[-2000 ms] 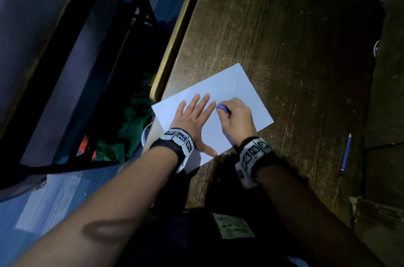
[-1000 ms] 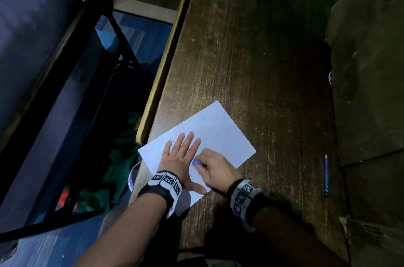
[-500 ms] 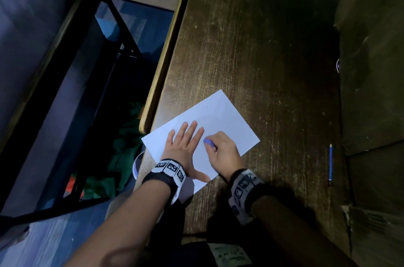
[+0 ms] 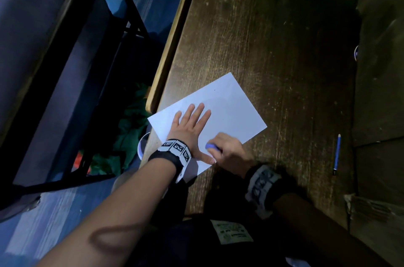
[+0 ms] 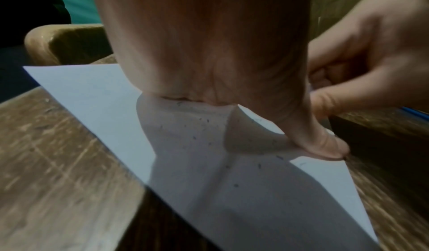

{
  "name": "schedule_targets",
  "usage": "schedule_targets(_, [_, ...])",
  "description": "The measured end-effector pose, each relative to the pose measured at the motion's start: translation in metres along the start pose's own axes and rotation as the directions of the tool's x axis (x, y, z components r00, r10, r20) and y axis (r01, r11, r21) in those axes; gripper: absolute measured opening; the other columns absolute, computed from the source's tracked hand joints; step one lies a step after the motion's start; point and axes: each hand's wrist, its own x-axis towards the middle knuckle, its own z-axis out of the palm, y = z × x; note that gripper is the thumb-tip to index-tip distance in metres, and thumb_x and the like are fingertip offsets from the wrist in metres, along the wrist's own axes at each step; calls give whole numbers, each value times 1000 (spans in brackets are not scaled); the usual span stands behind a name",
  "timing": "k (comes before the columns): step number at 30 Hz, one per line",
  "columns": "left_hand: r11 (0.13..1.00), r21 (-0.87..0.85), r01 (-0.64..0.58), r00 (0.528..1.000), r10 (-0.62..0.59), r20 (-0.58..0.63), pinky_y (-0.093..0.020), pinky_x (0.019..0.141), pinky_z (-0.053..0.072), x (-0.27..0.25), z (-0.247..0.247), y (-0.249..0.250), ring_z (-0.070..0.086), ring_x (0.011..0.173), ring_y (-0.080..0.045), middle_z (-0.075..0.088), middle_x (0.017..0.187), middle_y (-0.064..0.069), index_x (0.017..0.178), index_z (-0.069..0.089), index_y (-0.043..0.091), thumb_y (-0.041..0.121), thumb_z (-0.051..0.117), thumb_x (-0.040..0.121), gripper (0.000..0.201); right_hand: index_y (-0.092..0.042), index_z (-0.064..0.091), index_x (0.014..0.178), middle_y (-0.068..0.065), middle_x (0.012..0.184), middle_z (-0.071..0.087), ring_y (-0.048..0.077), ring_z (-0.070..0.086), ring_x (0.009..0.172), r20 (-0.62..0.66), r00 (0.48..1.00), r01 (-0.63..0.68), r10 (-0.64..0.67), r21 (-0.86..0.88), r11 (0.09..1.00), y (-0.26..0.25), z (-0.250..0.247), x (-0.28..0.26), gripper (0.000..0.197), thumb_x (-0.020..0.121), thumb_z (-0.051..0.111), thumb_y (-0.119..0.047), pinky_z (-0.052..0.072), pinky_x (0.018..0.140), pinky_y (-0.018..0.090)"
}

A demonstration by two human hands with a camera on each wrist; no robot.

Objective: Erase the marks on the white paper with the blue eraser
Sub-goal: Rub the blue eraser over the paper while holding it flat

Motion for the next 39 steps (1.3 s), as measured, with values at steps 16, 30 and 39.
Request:
schedule_targets(16, [1000,-5,-6,1000,6,14,-53,119,-18,-2,-3,1,-36,148,-26,-42,159,1,154,-32,28,101,56,51,154,-11,70,96,3,87,61,13,55,79,-305,935,-194,181,-13,981,18,-16,33,9,92,63,-13,45,75,23])
schedule_targets(30, [1000,13,0,1000,0,2,-55,119,-16,-1,-2,1,-33,150,-27,-39,161,0,155,-30,27,101,59,46,160,-4,69,86,9,80,61,25,58,75,-237,967,-101,88,-42,994,-3,7,5,4,87,66,-3,52,70,38])
schedule_targets(39, [999,34,0,1000,0,3,-56,120,-13,-1,-1,2,-31,151,-28,-38,161,0,154,-31,26,102,59,43,162,-8,70,94,7,87,62,19,58,80,-310,933,-191,182,0,982,16,-11,34,8,91,63,-9,45,76,27])
